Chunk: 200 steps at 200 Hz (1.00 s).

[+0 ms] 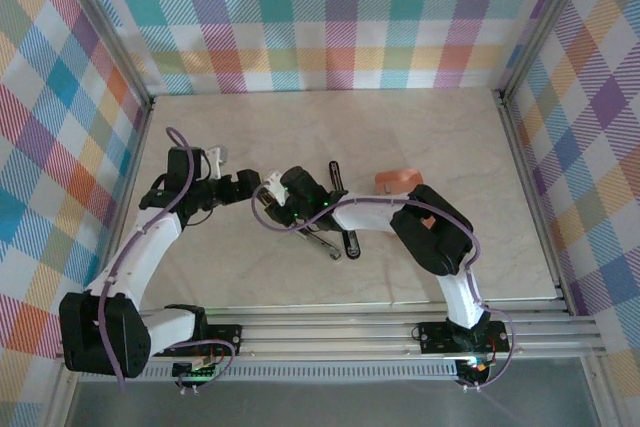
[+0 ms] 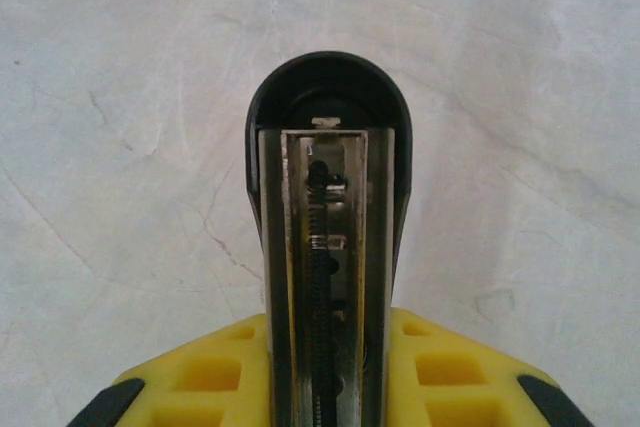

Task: Load the staples into the stapler

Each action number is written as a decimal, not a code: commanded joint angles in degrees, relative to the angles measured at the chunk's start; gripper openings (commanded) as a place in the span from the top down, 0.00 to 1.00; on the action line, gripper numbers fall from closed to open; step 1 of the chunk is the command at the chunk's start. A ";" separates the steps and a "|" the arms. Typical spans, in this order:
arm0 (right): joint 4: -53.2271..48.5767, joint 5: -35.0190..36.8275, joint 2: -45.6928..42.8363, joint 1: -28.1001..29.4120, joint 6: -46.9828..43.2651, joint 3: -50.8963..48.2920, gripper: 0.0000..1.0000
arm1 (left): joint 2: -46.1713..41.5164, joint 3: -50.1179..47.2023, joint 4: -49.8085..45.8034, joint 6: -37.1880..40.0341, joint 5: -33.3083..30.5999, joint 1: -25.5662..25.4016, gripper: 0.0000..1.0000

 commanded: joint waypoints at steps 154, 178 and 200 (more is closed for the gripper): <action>13.91 0.03 -5.19 1.28 2.59 -5.30 0.84 | -0.76 -12.33 21.56 -15.02 10.24 6.31 0.25; 14.58 -0.52 -5.74 1.40 2.66 -5.55 0.83 | -0.59 -13.17 21.98 -14.75 9.31 6.26 0.32; 14.66 -1.17 -6.11 1.42 2.67 -5.64 0.83 | -0.09 -13.88 23.24 -14.66 9.20 6.06 0.36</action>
